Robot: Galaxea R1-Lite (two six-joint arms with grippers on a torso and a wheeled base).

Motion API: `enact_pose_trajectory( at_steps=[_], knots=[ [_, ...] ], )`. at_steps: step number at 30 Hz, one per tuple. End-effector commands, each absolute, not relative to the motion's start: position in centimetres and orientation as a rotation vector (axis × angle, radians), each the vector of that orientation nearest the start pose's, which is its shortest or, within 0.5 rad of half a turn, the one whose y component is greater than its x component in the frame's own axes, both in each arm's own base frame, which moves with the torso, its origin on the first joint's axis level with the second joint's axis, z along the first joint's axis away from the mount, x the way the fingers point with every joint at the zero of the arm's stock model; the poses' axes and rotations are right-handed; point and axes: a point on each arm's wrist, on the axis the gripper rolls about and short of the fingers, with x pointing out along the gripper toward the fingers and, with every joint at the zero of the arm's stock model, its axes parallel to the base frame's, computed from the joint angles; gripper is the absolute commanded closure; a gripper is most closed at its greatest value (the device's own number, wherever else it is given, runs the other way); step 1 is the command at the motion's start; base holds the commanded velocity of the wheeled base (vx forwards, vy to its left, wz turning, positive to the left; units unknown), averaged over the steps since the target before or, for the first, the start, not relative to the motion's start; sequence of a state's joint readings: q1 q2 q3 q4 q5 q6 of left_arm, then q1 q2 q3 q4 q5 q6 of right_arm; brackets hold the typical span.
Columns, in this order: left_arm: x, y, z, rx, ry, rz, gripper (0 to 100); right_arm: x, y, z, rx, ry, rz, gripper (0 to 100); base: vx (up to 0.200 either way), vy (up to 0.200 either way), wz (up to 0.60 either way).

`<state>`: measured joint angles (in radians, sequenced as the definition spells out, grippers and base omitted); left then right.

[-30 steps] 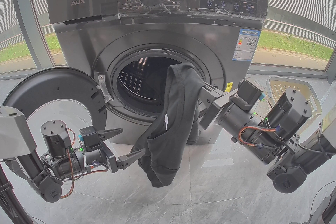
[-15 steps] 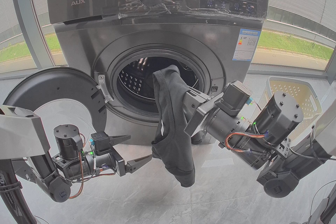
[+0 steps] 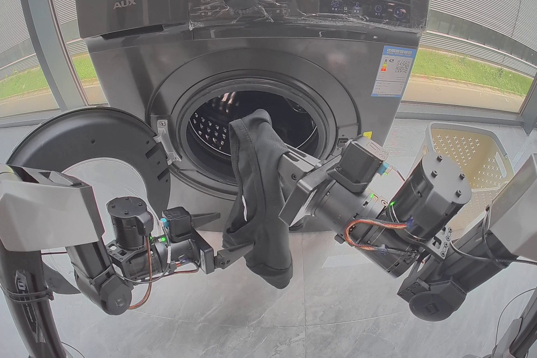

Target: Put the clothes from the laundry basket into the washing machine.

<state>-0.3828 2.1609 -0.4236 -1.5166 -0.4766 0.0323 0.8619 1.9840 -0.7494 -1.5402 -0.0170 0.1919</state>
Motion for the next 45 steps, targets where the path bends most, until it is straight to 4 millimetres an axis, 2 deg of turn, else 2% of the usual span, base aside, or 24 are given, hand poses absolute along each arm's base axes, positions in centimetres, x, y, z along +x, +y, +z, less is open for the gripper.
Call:
enact_pose_trajectory(
  at_steps=[1,9,10,15,19,21,25,26,28,29,30,31,32,34,35,37,42,45],
  knots=[
    [30.3,-13.3,3.0,0.019,0.207,-0.853,0,22.2,26.7,16.5,0.311,-0.203,0.88,100,0.0,0.0,0.0],
    [32.7,-14.3,1.7,0.022,0.176,-0.829,0,22.0,26.9,16.5,0.313,-0.204,0.887,100,0.0,0.0,0.0],
    [32.8,-14.4,1.6,0.022,0.178,-0.821,100,22.0,26.9,16.5,0.313,-0.204,0.887,100,0.0,0.0,0.0],
    [32.9,-14.8,1.7,0.025,0.166,-0.823,100,22.2,26.7,16.5,0.313,-0.204,0.881,100,0.0,0.0,0.0],
    [32.1,-14.7,2.6,0.029,0.16,-0.834,100,22.9,26.5,16.7,0.314,-0.218,0.86,100,0.0,0.0,0.0],
    [31.3,-14.4,3.6,0.029,0.149,-0.841,100,23.4,26.4,16.9,0.315,-0.227,0.849,100,0.0,0.0,0.0],
    [29.4,-14.0,5.6,0.03,0.128,-0.854,100,25.6,25.8,16.5,0.308,-0.235,0.791,100,0.0,0.0,0.0],
    [28.4,-13.5,7.0,0.03,0.103,-0.858,100,26.5,25.6,16.0,0.304,-0.235,0.767,100,0.0,0.0,0.0],
    [27.2,-12.9,8.6,0.028,0.068,-0.874,100,27.2,25.5,15.8,0.306,-0.239,0.743,100,0.0,0.0,0.0],
    [27.1,-12.8,8.7,0.028,0.065,-0.875,100,27.2,25.5,15.8,0.305,-0.238,0.741,100,0.0,0.0,0.0],
    [25.5,-12.1,9.9,0.027,0.046,-0.901,100,27.4,25.5,15.6,0.305,-0.236,0.726,100,0.0,0.0,0.0],
    [25.0,-11.9,10.2,0.026,0.043,-0.91,100,27.5,25.5,15.6,0.305,-0.234,0.725,100,0.0,0.0,0.0],
    [23.5,-11.3,11.1,0.017,0.031,-0.939,100,27.5,25.6,15.3,0.303,-0.229,0.724,100,0.0,0.0,0.0],
    [23.0,-11.1,11.4,0.016,0.025,-0.95,100,27.5,25.6,15.1,0.3,-0.223,0.723,100,0.0,0.0,0.0],
    [20.9,-10.3,12.3,0.003,0.014,-1.008,100,28.1,25.7,14.2,0.292,-0.205,0.713,100,0.0,0.0,0.0],
    [19.7,-9.9,12.6,0.0,0.007,-1.046,100,28.9,25.6,13.4,0.286,-0.192,0.696,100,0.0,0.0,0.0],
    [19.0,-9.6,13.1,-0.005,-0.009,-1.057,100,29.1,25.7,12.6,0.276,-0.169,0.692,100,0.0,0.0,0.0],
    [18.9,-9.5,13.3,-0.003,-0.019,-1.063,100,29.3,26.0,11.2,0.263,-0.132,0.692,100,0.0,0.0,0.0]
  ],
)
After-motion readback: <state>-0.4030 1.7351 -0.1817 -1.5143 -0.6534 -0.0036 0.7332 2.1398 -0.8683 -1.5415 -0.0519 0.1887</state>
